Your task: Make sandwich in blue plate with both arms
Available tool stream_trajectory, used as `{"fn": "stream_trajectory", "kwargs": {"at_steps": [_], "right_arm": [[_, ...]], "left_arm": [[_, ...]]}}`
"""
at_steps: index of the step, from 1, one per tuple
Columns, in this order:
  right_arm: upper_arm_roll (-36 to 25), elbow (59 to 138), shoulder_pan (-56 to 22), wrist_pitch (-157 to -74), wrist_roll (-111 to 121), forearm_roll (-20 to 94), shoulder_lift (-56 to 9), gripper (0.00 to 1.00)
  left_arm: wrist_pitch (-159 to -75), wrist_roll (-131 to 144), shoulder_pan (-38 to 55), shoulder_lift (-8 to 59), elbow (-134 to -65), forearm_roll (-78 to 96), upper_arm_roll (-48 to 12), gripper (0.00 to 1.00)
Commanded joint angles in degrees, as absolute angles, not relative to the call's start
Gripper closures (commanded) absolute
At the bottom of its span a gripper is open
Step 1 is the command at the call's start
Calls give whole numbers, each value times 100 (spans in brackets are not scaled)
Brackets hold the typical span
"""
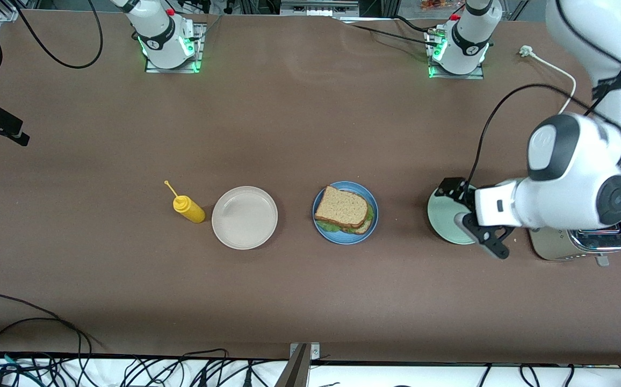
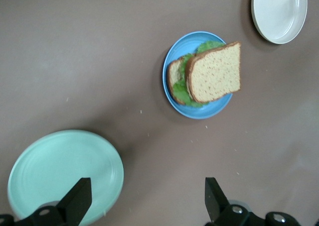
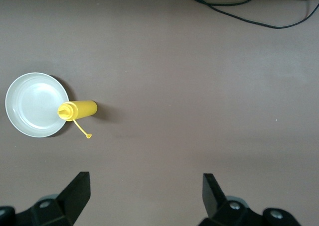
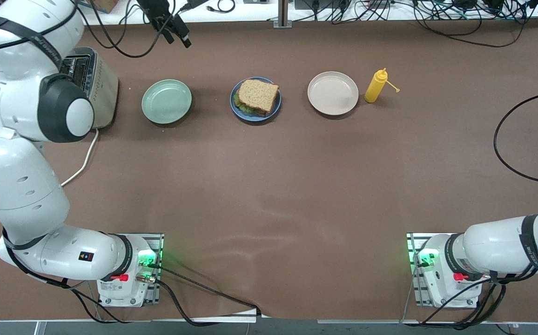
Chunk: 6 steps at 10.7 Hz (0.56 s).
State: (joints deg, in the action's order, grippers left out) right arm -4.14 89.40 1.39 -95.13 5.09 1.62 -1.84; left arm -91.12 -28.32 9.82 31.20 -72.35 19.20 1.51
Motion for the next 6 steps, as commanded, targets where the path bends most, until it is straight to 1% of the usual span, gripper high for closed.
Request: {"fn": "stream_trajectory", "kwargs": {"at_steps": [1,2,4,5,6], "right_arm": [[-413,8824,141,-9369,457,97,-193,0],[-413,8824,141,-9369,457,97,-193,0],[-413,8824,141,-9369,457,97,-193,0],[-413,8824,141,-9369,457,97,-193,0],[-413,8824,141,-9369,457,88,-193,0]], "left_arm": [[-8283,-1641,1124,1963,-7479,804,97,0],[-8071,-1043,1195,1777,-7479,548,88,0],[-7989,-695,1195,1418,-7514,185,53,0],[-8059,-703,1134,1102,-7828,193,70,0],[-8503,-677,1134,611,-8449,193,105,0]]}}
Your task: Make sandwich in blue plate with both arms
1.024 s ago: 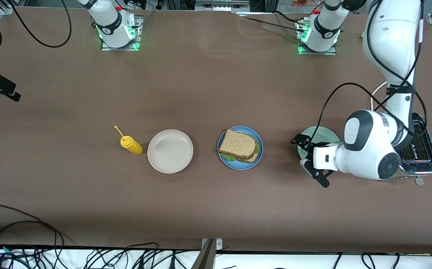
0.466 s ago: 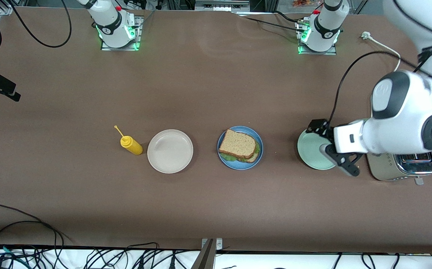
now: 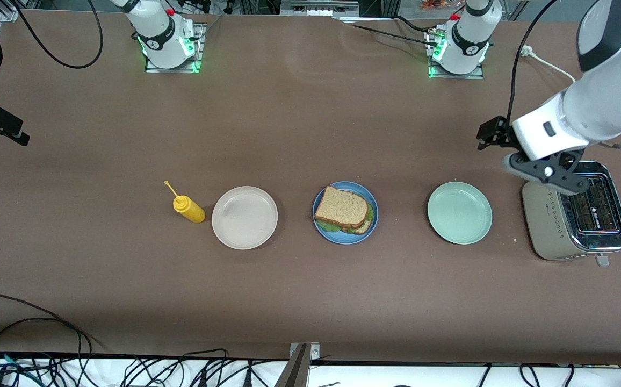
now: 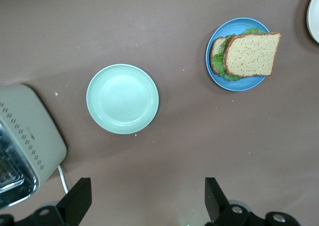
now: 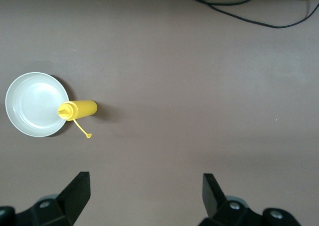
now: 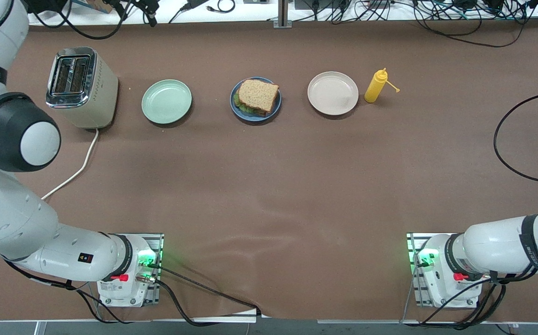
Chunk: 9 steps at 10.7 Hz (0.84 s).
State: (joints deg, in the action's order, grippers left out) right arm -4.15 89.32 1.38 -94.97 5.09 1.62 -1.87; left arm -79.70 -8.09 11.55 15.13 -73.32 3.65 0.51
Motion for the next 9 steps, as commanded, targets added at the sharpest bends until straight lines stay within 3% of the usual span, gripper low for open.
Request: {"fn": "stream_trajectory", "kwargs": {"at_steps": [1,3,9], "right_arm": [[-413,8824,141,-9369,457,97,-193,0],[-422,8824,141,-9360,457,88,-185,0],[-413,8807,141,-9281,457,88,-185,0]], "left_arm": [[-9073,-677,1125,154,-9012,193,114,0],[-9579,-703,574,-324,-9219,281,-16,0],[-8622,-343,237,-282,-9001,194,-114,0]]}}
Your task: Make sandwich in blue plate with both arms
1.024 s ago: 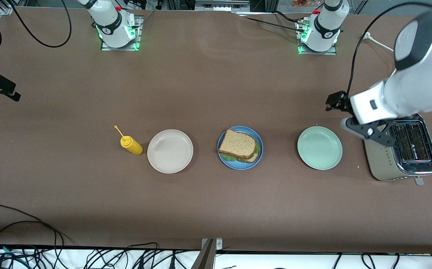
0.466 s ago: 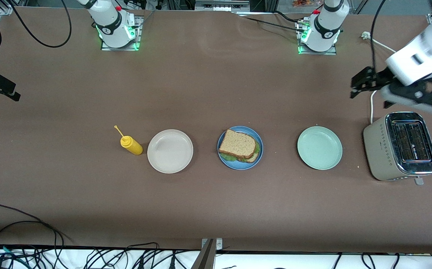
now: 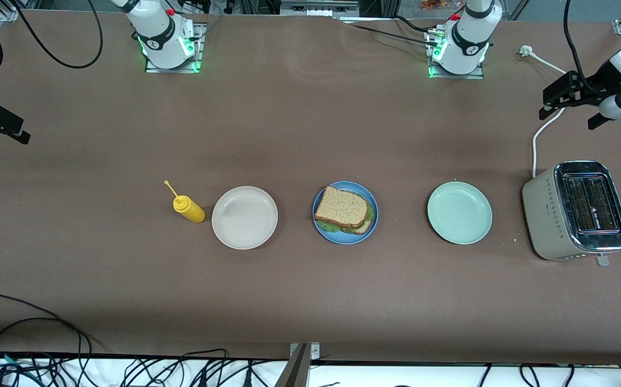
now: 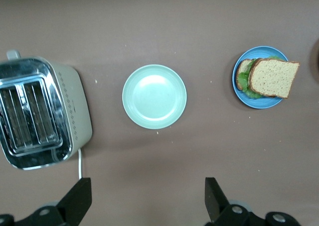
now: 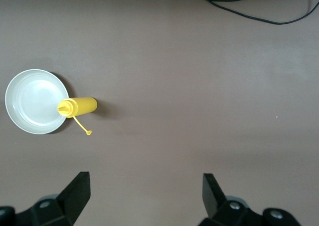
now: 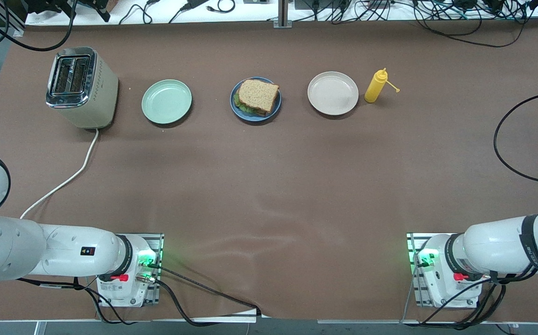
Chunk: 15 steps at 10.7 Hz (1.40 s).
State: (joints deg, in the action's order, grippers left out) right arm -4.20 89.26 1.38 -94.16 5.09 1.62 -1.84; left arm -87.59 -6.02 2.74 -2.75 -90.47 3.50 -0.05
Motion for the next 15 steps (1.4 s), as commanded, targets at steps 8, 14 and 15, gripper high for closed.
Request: {"fn": "stream_trajectory", "kwargs": {"at_steps": [8,14,15], "right_arm": [[-422,8807,141,-9264,457,79,-185,0],[-413,8807,141,-9264,457,79,-185,0],[-422,8807,141,-9255,457,70,-185,0]], "left_arm": [[-8517,-352,378,-114,-8824,-132,-132,0],[-8499,-352,387,-97,-8824,-132,-132,0],[-8499,-343,387,-97,-8816,-132,-132,0]]}}
